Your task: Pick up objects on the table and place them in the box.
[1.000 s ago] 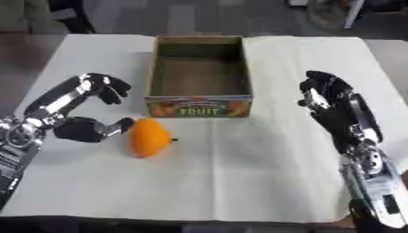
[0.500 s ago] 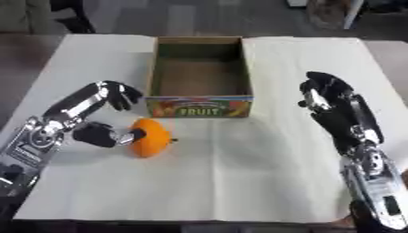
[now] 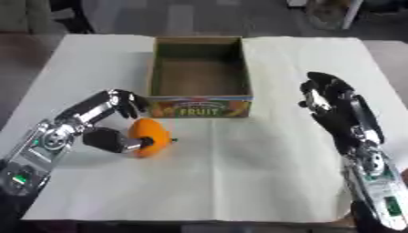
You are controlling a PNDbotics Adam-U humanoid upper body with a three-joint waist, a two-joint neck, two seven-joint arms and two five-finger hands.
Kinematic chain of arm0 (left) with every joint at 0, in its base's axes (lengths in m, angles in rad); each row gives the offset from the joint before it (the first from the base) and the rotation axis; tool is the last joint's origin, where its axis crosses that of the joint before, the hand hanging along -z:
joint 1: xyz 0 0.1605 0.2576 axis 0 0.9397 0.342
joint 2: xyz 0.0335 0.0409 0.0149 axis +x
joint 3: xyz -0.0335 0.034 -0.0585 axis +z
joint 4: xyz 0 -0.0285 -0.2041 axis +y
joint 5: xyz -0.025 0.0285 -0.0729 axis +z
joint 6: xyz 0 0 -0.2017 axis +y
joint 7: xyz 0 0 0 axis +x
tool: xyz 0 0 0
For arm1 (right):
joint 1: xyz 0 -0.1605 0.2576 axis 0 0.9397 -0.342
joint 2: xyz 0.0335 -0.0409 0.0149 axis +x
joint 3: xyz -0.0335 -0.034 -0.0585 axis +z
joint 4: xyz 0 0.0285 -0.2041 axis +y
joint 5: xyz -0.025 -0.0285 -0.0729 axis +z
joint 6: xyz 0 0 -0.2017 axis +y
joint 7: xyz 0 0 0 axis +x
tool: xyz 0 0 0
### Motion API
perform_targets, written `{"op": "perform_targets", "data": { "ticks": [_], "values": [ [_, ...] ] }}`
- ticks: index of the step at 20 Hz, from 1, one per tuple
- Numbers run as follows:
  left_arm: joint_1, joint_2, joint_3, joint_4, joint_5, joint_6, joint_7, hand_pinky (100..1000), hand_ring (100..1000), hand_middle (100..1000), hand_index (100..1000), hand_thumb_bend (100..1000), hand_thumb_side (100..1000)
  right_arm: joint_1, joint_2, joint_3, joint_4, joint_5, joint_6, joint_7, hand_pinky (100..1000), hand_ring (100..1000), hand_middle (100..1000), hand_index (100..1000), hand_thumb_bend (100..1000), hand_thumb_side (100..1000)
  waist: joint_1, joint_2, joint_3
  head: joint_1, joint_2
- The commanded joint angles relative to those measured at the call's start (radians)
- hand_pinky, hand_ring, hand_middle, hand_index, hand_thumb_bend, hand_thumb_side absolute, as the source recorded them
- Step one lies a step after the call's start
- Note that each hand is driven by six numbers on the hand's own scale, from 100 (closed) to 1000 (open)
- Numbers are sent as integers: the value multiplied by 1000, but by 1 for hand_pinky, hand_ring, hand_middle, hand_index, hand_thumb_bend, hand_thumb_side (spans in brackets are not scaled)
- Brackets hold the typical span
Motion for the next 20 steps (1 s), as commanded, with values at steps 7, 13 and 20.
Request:
{"op": "perform_targets", "data": {
  "ticks": [7,13,20],
  "values": [
    [-18,9,-18,23,-137,-23,-13,758,735,740,828,638,360,-10,-13,-2,-21,-5,-1,2,638,775,632,785,100,371,1,-12,-3,4,6],
    [-17,4,-29,40,-230,-41,1,772,749,746,835,662,320,-11,-13,-1,-21,-5,-1,2,638,775,632,785,100,371,1,-9,-3,5,6],
    [-21,3,-28,56,-366,-58,51,774,751,745,843,710,230,-11,-13,-1,-21,-5,-1,2,638,775,632,785,100,371,1,-9,-3,5,6]
  ]
}}
